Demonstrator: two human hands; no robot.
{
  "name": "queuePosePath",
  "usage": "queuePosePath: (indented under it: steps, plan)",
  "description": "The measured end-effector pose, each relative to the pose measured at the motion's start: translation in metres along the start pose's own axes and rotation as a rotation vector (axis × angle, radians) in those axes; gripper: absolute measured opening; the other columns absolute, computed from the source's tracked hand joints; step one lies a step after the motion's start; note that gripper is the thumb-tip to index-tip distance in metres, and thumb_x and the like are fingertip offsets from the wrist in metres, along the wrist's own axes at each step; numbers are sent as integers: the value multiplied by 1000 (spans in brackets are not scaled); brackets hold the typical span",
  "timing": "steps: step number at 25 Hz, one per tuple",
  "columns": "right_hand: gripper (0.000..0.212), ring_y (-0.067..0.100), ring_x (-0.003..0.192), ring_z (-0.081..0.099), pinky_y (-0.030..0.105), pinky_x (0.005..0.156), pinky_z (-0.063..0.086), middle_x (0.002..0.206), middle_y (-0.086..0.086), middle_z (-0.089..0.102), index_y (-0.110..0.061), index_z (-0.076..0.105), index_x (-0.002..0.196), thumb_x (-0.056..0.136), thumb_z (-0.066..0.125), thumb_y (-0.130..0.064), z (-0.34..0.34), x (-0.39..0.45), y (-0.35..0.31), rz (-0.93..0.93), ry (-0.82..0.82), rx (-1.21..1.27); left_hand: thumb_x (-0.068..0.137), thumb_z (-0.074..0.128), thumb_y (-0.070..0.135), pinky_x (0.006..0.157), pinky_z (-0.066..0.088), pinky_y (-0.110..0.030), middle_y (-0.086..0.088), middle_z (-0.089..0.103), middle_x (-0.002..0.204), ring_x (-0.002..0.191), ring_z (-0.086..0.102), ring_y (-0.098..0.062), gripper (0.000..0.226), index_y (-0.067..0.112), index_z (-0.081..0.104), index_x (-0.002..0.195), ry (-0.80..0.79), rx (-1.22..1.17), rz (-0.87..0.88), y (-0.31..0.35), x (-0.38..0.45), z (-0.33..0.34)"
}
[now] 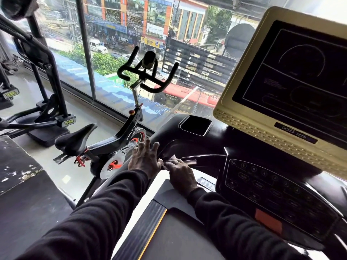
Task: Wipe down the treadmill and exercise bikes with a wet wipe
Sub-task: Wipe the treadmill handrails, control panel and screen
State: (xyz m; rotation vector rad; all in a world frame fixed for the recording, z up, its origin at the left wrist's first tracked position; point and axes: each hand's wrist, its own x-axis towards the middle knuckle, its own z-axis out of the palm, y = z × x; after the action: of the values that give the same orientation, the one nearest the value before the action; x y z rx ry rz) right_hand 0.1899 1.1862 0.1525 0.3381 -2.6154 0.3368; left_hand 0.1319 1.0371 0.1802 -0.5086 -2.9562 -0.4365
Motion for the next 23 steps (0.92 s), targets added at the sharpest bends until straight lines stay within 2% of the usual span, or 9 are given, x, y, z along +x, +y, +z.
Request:
queuePosePath:
  steps: [5, 8, 10, 11, 13, 15, 18, 21, 23]
  plan:
    - [18, 17, 84, 65, 28, 73, 49, 90, 1, 71, -18, 75, 86, 90, 60, -29, 17, -29, -25, 858, -53, 502, 80, 61, 55, 107, 33, -44, -6, 29, 140, 130, 33, -29, 70, 28, 32, 138, 2, 11, 4, -1, 0, -1]
    - [24, 17, 67, 65, 22, 61, 49, 68, 2, 70, -12, 72, 72, 89, 57, -6, 9, -22, -29, 1181, 102, 942, 78, 62, 56, 107, 34, -45, -6, 30, 139, 129, 34, -30, 72, 28, 32, 137, 9, 10, 8, -1, 0, 0]
    - [18, 26, 63, 67, 26, 61, 50, 67, 16, 69, 5, 68, 71, 81, 53, 7, 9, -5, -30, 1273, 241, 1168, 78, 62, 57, 107, 33, -45, -6, 29, 140, 130, 33, -30, 73, 28, 32, 137, 3, 8, 7, -2, 1, 1]
    - [17, 26, 62, 67, 27, 59, 51, 72, 19, 69, 9, 66, 78, 81, 50, 7, 12, 0, -29, 1294, 239, 1204, 77, 62, 57, 108, 33, -45, -6, 29, 140, 130, 33, -30, 73, 28, 31, 137, 1, 10, 5, -2, 1, 2]
    - [15, 9, 58, 63, 16, 52, 49, 71, 4, 69, 6, 62, 97, 89, 49, 4, 10, 5, -37, 1370, 111, 1214, 76, 62, 57, 108, 33, -46, -6, 29, 141, 130, 33, -30, 74, 28, 31, 137, 2, 14, 6, -2, 1, 2]
    - [11, 13, 61, 64, 14, 52, 50, 57, -1, 68, 11, 63, 87, 84, 56, 3, -1, 4, -40, 1339, 172, 1368, 76, 63, 57, 107, 33, -45, -6, 29, 141, 129, 33, -29, 75, 28, 32, 137, 8, 9, 9, -1, 1, 2]
    - [31, 21, 53, 64, 21, 48, 51, 56, 12, 66, 3, 63, 65, 87, 41, 8, -8, 9, -29, 1459, 349, 1391, 76, 63, 59, 106, 34, -45, -6, 28, 141, 130, 33, -28, 76, 28, 31, 138, 17, 24, 6, -2, 2, 3]
    - [19, 22, 61, 58, 19, 47, 51, 75, 20, 58, 2, 56, 79, 88, 41, 9, -4, 13, -34, 1515, 305, 1452, 76, 62, 59, 107, 34, -45, -5, 28, 142, 130, 33, -28, 76, 28, 31, 138, 17, 23, 4, -3, 2, 4]
    - [20, 22, 61, 62, 19, 48, 52, 74, 21, 62, 5, 57, 78, 88, 41, 11, -6, 7, -35, 1479, 274, 1472, 76, 62, 60, 107, 33, -45, -5, 28, 143, 130, 32, -28, 77, 28, 30, 139, 16, 21, 4, -2, 3, 5]
